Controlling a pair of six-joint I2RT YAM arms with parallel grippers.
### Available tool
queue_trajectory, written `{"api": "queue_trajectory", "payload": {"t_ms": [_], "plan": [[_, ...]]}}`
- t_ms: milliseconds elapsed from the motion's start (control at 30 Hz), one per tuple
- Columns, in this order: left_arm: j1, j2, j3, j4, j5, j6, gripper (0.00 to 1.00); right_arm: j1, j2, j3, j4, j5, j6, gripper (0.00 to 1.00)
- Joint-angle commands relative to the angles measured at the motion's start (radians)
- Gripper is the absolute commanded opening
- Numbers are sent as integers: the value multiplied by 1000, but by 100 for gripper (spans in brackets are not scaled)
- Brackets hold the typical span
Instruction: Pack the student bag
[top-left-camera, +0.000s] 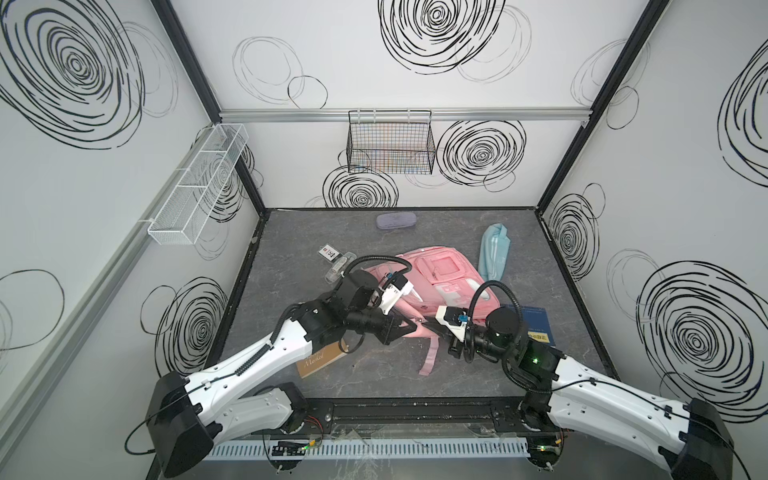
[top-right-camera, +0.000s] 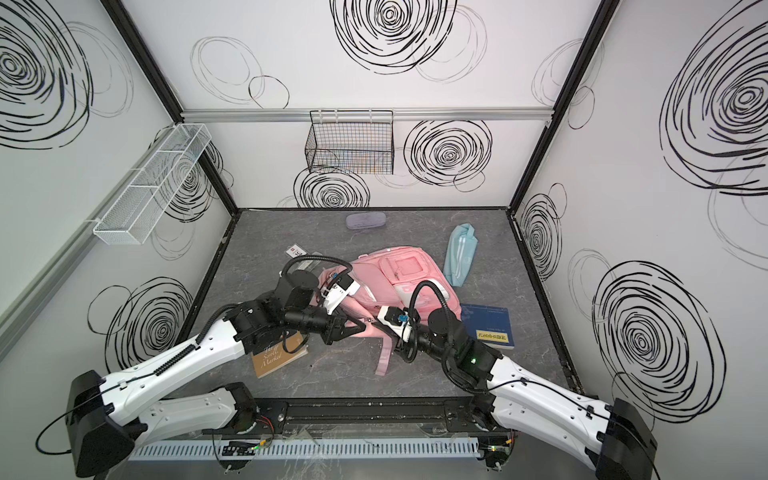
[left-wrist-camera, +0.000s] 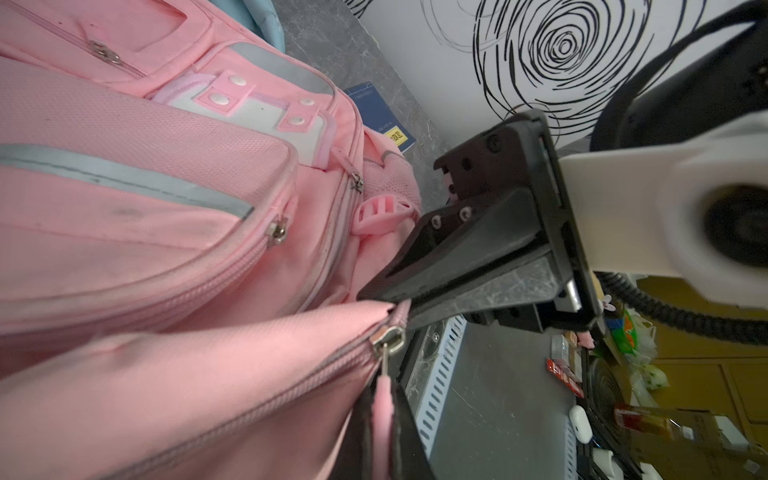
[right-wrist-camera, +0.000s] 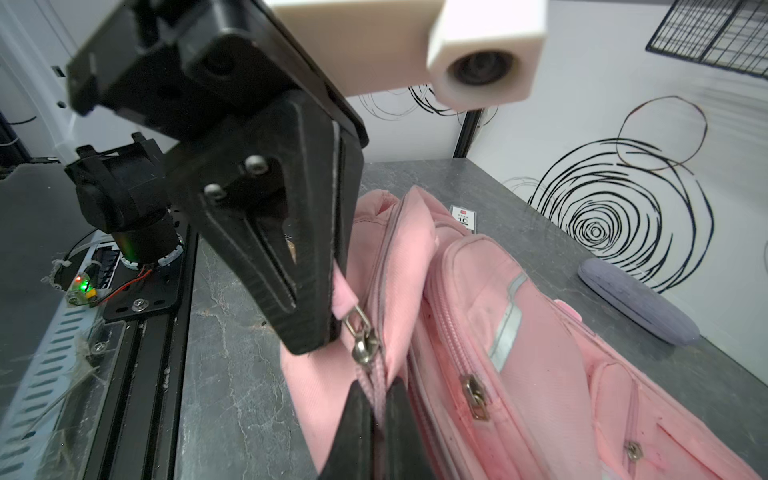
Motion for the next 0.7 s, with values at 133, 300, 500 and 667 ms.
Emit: {"api": "queue_trajectory", "payload": {"t_ms": [133, 300, 500, 667], "plan": [[232, -9, 15, -278, -75, 95, 0, -27, -79, -35, -41, 212, -63, 0], [398, -48, -12, -262, -70, 95, 0, -27, -126, -41, -68, 279, -40, 0], [611, -107, -65, -232, -13, 93, 0, -29, -139, -48, -67, 311, -34, 0], [674, -172, -116, -175, -30, 46, 0, -36, -149, -48, -49, 312, -45, 0]]}}
